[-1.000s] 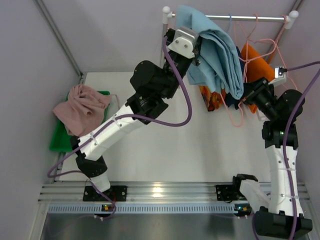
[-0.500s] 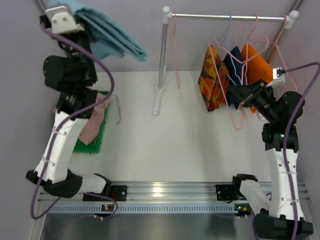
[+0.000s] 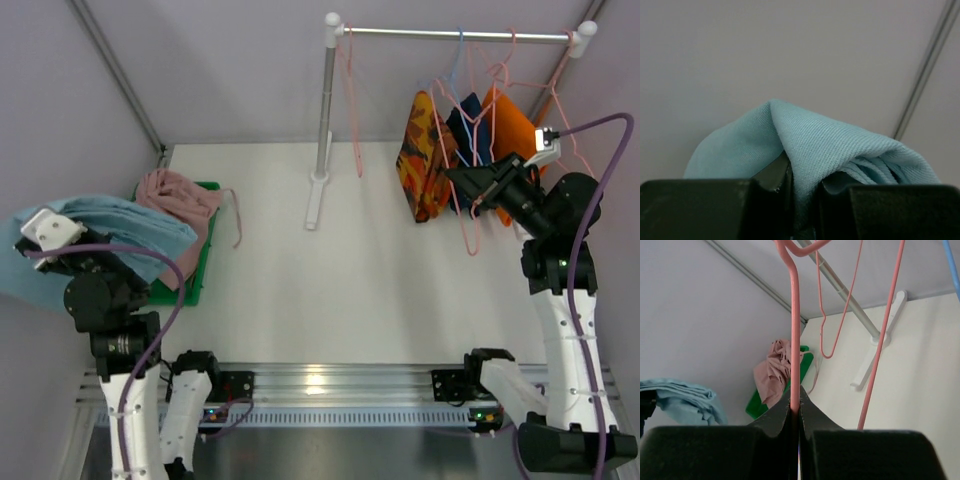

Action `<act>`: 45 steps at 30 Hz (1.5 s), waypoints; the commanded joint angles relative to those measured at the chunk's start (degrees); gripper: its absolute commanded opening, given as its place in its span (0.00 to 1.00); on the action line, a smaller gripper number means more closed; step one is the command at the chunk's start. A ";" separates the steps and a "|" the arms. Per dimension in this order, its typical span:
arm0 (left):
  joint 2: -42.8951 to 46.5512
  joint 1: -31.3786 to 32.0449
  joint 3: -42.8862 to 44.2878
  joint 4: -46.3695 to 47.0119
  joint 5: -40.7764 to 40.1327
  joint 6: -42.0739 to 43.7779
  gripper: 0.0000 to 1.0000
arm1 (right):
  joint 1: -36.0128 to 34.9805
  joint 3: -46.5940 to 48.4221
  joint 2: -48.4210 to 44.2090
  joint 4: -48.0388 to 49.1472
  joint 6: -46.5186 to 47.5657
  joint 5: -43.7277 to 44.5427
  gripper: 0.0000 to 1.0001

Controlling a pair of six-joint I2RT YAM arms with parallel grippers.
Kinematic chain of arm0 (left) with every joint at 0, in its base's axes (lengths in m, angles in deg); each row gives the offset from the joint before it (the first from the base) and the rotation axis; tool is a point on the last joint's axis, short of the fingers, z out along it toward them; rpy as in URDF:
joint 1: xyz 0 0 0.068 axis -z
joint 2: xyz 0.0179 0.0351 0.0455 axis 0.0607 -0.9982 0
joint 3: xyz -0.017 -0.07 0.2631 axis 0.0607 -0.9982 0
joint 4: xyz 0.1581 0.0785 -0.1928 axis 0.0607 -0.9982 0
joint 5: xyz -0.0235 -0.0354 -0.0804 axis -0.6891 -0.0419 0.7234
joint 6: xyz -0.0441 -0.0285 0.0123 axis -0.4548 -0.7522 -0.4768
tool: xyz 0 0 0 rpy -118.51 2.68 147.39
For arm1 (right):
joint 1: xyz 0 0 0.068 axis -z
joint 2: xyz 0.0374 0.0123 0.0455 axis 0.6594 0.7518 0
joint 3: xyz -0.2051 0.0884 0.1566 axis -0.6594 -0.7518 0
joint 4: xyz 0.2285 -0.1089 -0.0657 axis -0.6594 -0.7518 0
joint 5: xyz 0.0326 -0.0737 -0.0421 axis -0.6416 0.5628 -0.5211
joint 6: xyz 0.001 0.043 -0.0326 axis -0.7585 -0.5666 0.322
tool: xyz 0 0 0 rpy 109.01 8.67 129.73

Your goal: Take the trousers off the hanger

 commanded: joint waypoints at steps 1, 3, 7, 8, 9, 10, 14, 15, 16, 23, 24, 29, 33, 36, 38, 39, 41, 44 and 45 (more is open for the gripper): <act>6.12 -4.55 -5.08 -3.25 1.12 -5.98 0.00 | -1.47 3.62 -0.12 -0.24 2.38 0.56 0.00; 9.11 -7.01 -7.38 -6.34 0.95 -7.56 0.00 | -1.73 3.71 -0.21 -1.03 2.83 0.65 0.00; 11.07 -8.16 -10.55 -10.84 -0.37 -8.54 0.00 | -2.00 3.89 -0.21 -2.09 3.36 0.82 0.00; 11.24 -8.25 -11.51 -11.19 -0.46 -8.36 0.00 | -2.17 3.89 -0.03 -2.09 3.36 0.83 0.00; 11.15 -8.25 -11.95 -11.19 -0.46 -8.27 0.00 | -2.26 3.97 -0.03 -2.26 3.36 1.00 0.00; 10.98 -8.25 -12.39 -10.93 -0.29 -8.01 0.00 | -2.26 3.98 0.06 -2.27 3.36 1.18 0.00; 8.44 -8.25 -14.06 -10.75 1.12 -8.53 0.00 | -2.26 3.71 0.32 -2.09 3.27 1.88 0.00; 6.25 -8.25 -14.24 -10.67 1.64 -8.80 0.00 | -2.26 3.62 0.41 -2.09 3.18 1.97 0.00; 4.93 -8.25 -14.42 -10.06 1.91 -8.97 0.00 | -4.09 3.62 0.58 -1.83 3.27 1.97 0.00; -14.92 -8.25 -11.10 2.59 11.03 -12.58 0.00 | -5.60 3.89 2.25 -1.91 4.94 3.11 0.00; -21.39 -8.25 -9.77 3.91 13.57 -14.15 0.00 | -5.69 3.97 2.52 -1.91 5.02 3.28 0.00; -40.15 -8.25 -0.81 8.56 14.04 -16.27 0.00 | -6.13 4.33 3.22 -2.09 5.73 3.90 0.00; -51.23 -8.25 3.06 14.90 16.06 -13.64 0.00 | -6.74 5.55 3.66 -3.14 6.69 3.90 0.00; -58.07 -8.25 8.49 10.37 15.62 -13.81 0.08 | -7.27 6.34 3.93 -3.58 7.05 3.90 0.00; -61.25 -8.25 10.10 7.63 15.71 -14.16 0.41 | -7.71 6.78 4.19 -3.93 7.22 4.34 0.00; -61.35 -8.25 10.19 6.05 16.06 -14.42 0.52 | -7.97 7.48 4.28 -4.28 7.57 4.69 0.00; -59.44 -8.25 9.14 4.81 17.20 -15.73 0.78 | -8.67 8.54 4.54 -6.82 8.62 6.35 0.00; -53.30 -8.25 7.91 2.08 19.31 -17.06 0.99 | -9.55 10.30 4.80 -10.87 10.12 8.81 0.00; -51.44 -8.25 7.91 1.38 21.14 -16.97 0.99 | -9.73 11.09 4.89 -11.66 10.47 9.52 0.00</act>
